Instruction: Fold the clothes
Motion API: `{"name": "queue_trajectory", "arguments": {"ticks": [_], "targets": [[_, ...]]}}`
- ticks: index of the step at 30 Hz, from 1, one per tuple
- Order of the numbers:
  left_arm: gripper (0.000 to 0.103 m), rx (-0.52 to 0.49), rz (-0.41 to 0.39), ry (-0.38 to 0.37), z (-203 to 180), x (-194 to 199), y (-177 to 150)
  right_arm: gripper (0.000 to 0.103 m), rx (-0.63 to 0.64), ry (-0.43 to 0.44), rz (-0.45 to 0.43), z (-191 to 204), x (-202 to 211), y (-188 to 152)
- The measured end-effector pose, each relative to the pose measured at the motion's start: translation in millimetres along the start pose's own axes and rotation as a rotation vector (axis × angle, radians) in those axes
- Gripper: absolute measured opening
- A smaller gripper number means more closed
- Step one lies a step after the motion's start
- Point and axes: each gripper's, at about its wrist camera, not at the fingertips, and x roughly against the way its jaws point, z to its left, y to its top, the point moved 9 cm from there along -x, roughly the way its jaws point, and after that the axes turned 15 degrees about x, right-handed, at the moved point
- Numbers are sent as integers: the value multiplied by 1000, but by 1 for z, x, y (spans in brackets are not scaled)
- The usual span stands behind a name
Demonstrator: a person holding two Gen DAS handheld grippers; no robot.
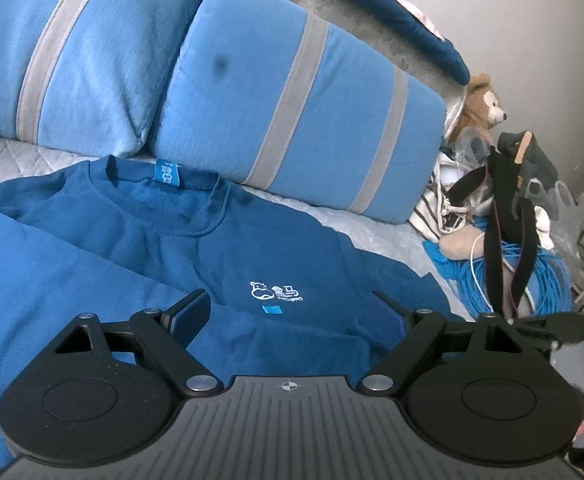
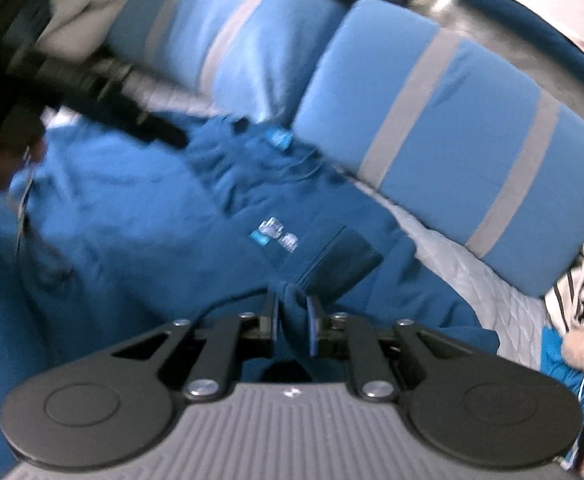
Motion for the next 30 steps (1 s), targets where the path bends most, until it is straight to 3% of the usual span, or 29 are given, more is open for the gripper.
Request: {"name": "queue_trajectory", "arguments": {"ticks": [2, 4, 6, 8, 11, 17, 19, 22, 23, 24, 25, 30], "targets": [[86, 0, 3, 2, -1, -1, 0, 23, 65, 16, 28, 8, 0, -4], [86, -2, 4, 1, -1, -1, 0, 40, 112, 23, 48, 15, 1, -6], [86, -5, 5, -1, -2, 0, 0, 41, 135, 21, 56, 18, 3, -7], [86, -6, 4, -1, -2, 0, 0, 45, 103, 18, 55, 15, 4, -6], [86, -6, 4, 1, -2, 0, 0, 60, 40, 11, 56, 7, 4, -3], [86, -5, 2, 4, -1, 1, 0, 61, -178, 1, 76, -19, -6, -1], [86, -5, 1, 5, -1, 1, 0, 60, -286, 6, 94, -30, -12, -4], [86, -3, 0, 5, -2, 0, 0, 58, -325, -19, 121, -34, -20, -6], [86, -2, 0, 5, -2, 0, 0, 51, -322, -27, 129, -33, -23, -7], [86, -1, 0, 4, -2, 0, 0, 32, -306, -26, 131, -31, -24, -6], [86, 1, -1, 3, -2, 1, 0, 20, -289, -23, 133, -28, -25, -6], [86, 26, 5, -18, -1, 1, 1, 12, -113, -52, 82, -15, -20, 5]]}}
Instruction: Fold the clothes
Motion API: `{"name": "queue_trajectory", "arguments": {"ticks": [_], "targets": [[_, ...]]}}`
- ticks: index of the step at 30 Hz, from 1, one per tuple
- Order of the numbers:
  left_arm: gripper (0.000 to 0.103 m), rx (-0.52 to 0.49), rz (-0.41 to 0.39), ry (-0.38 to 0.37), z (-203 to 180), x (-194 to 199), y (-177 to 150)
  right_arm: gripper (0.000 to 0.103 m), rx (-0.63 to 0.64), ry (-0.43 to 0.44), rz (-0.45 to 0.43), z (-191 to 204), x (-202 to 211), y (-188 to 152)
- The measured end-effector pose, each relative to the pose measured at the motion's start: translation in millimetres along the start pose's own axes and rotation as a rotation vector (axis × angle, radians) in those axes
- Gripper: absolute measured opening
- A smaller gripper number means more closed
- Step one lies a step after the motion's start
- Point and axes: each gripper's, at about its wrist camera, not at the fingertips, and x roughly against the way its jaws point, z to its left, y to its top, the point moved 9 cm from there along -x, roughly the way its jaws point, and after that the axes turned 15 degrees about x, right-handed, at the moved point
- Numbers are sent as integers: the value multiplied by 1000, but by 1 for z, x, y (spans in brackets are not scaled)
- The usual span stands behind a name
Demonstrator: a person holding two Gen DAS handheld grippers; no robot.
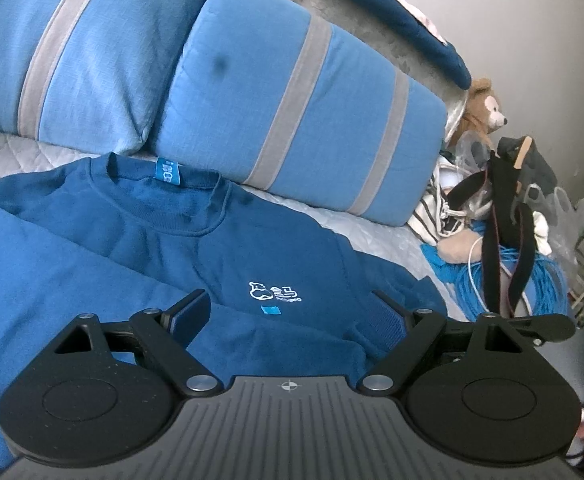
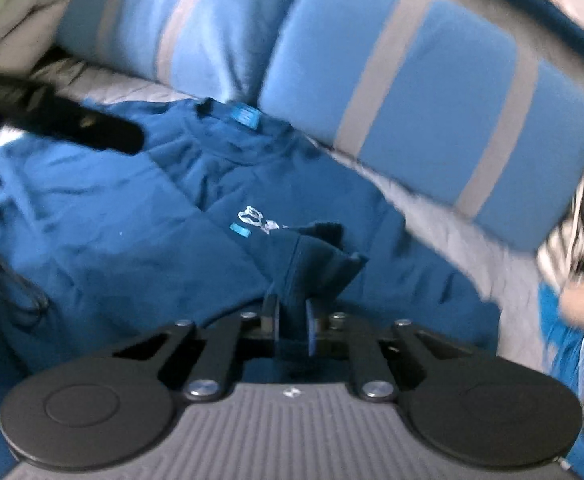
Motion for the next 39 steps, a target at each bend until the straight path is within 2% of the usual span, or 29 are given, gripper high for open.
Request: {"name": "queue_trajectory", "arguments": {"ticks": [6, 8, 11, 14, 17, 29, 31, 32, 33, 34, 39], "targets": [[86, 105, 49, -74, 3, 0, 0, 12, 212, -5, -89, 20, 17, 6], [86, 190, 95, -122, 7, -3, -2, 12, 268, -6, -107, 27, 21, 6], [86, 342, 208, -188, 12, -14, -8, 12, 351, 2, -135, 38, 24, 6], [86, 432, 329, -183, 14, -28, -20, 12, 442, -3, -150, 48, 24, 6], [86, 458, 394, -181, 9, -37, -29, 12, 498, -5, -166, 56, 23, 6], [85, 688, 511, -224, -9, -73, -45, 12, 582, -46, -222, 64, 29, 8], [74, 705, 508, -218, -12, -75, -46, 12, 598, -58, -229, 66, 31, 8], [60, 712, 504, -211, -12, -75, -47, 12, 606, -65, -233, 66, 32, 7], [53, 718, 501, -205, -12, -75, -48, 12, 611, -71, -237, 68, 33, 5], [49, 724, 499, -200, -13, -75, -49, 12, 615, -78, -242, 69, 35, 4], [14, 731, 458, -202, -17, -68, -44, 12, 624, -105, -265, 70, 41, 1]]}}
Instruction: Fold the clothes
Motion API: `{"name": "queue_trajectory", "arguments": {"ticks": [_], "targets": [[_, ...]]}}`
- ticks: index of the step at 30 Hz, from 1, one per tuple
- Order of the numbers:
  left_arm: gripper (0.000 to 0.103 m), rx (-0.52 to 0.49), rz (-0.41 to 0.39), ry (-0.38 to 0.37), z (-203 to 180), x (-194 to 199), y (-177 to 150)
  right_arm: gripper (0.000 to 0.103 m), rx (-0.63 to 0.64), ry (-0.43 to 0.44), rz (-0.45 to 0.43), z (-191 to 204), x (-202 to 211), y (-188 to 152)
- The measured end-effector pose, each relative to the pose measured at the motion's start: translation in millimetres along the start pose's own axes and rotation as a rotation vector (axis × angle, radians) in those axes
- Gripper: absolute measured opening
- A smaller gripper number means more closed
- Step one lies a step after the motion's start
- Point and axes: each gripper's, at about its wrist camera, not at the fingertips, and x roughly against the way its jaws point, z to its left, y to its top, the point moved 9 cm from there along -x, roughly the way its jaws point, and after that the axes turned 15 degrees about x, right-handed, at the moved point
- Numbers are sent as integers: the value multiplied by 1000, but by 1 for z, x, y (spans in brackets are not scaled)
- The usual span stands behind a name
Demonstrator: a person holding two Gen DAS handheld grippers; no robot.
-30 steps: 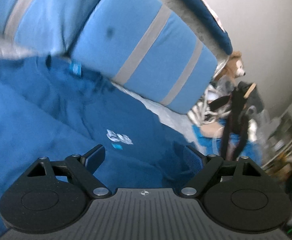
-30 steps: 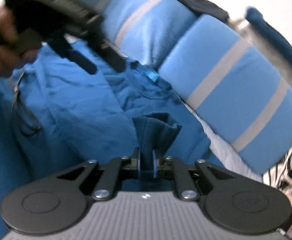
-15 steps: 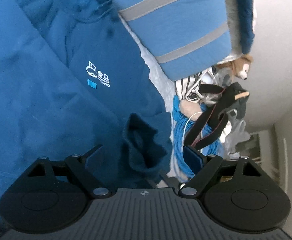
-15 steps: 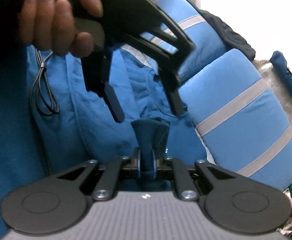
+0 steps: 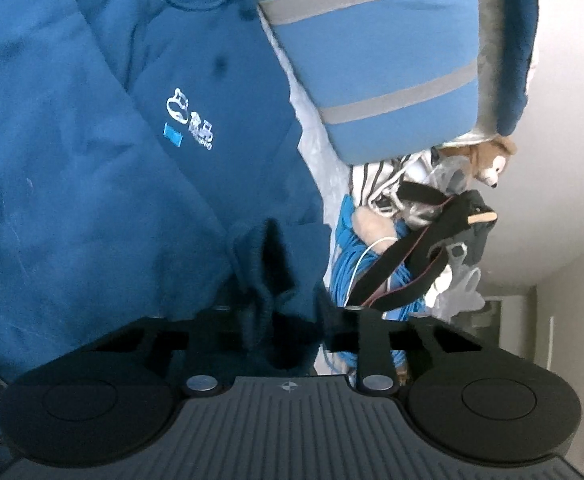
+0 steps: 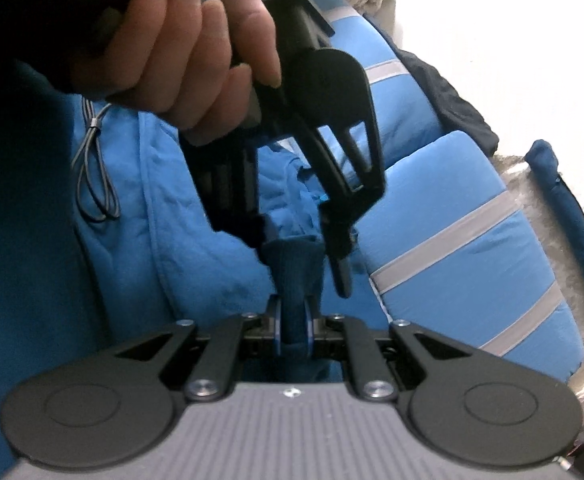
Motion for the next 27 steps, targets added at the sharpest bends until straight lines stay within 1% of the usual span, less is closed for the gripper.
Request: {"name": "queue_trajectory", "arguments": {"ticks": [3, 4, 5, 6, 7, 8, 9, 10, 12, 15, 20, 22, 24, 27], "targets": [[11, -37, -20, -5, -9, 4, -1, 13, -18, -29, -7, -2, 4, -1], [10, -51, -27, -8, -12, 7, -2, 32, -28, -49, -8, -5, 5, -2], [10, -63, -34, -12, -15, 9, -2, 34, -39, -71, -8, -8, 6, -3], [9, -74, -40, -16, -18, 11, -3, 44, -49, -93, -1, -11, 6, -5], [9, -84, -46, -21, -21, 13, -3, 62, -58, -115, 7, -15, 7, -7], [9, -93, -51, -25, -25, 16, -4, 69, -70, -133, 18, -18, 6, -11], [9, -99, -56, -32, -28, 18, -4, 81, -81, -150, 28, -21, 5, -15], [9, -104, -61, -40, -32, 20, -5, 83, -98, -160, 40, -24, 4, -20], [9, -113, -72, -56, -39, 25, -5, 84, -135, -177, 64, -30, 1, -31], [8, -137, -84, -99, -51, 33, -6, 90, -200, -209, 123, -39, -4, -54], [8, -195, -104, -139, -72, 46, -9, 91, -332, -239, 229, -49, -17, -98], [8, -236, -118, -137, -81, 50, -11, 91, -388, -241, 260, -51, -20, -114], [8, -265, -132, -119, -85, 53, -11, 91, -455, -236, 282, -52, -24, -128], [8, -293, -140, -103, -90, 56, -11, 91, -552, -220, 296, -55, -27, -144]]}}
